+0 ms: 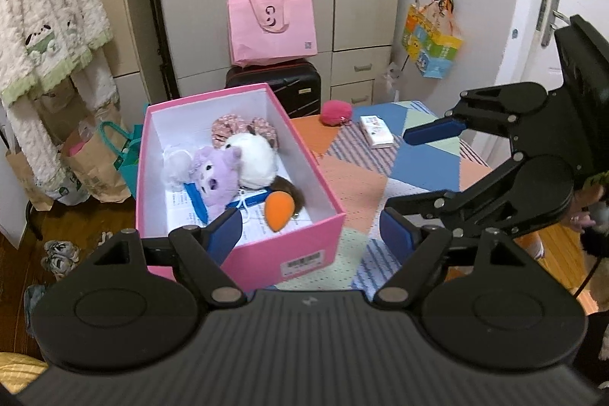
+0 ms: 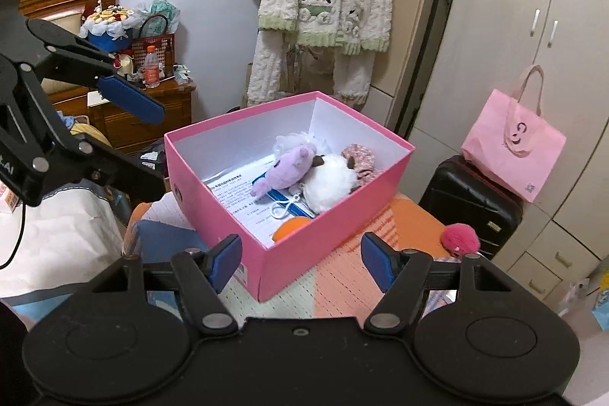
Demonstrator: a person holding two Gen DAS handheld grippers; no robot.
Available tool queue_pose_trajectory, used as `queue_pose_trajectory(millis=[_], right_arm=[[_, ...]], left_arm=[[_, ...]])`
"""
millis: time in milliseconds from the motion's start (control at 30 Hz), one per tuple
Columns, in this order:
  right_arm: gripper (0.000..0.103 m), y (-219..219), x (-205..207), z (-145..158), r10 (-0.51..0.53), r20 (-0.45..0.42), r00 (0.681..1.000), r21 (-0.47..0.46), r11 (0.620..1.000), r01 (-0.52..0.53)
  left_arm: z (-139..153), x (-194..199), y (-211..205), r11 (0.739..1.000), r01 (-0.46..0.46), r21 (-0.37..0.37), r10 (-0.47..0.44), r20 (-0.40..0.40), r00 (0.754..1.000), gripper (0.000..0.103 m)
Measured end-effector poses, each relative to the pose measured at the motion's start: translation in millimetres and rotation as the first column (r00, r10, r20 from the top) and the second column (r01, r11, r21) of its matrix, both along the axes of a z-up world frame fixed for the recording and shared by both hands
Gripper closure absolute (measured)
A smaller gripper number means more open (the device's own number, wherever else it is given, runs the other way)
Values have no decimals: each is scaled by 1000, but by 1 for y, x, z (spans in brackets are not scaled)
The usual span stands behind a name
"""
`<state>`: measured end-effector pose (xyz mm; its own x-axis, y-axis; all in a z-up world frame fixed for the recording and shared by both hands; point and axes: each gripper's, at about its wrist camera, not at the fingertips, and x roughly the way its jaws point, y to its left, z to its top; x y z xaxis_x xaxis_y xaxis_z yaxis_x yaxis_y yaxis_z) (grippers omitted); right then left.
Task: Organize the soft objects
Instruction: 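Withdraw both tools toward the pink pompom and white wipes pack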
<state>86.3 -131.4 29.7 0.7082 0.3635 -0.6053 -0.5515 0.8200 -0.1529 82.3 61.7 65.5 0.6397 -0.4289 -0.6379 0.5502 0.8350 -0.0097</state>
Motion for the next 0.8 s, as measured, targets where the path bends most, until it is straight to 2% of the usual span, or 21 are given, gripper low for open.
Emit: queue_pose_trajectory(millis=[133,233,467,800], right_arm=[[28,-11,-13,2,-7,10,1000,3,1000,7],[18,-24,-23,1,-18,36,999,9,1000,18],[17,-71,-37,-7,-57,59,997,100,994,51],[14,-124,-29,-23,-79,103,992,128,990,65]], left_arm=[[0,-11,-11,1000,9,7,-9,-2,1000,24],[1,-17,-20,1000,16,8,-16,-4,1000,24],[4,-20,-53,998,56,23,-55,-24,998,22],[-1,6,-113,994,103,-30,-104,-46,994,18]])
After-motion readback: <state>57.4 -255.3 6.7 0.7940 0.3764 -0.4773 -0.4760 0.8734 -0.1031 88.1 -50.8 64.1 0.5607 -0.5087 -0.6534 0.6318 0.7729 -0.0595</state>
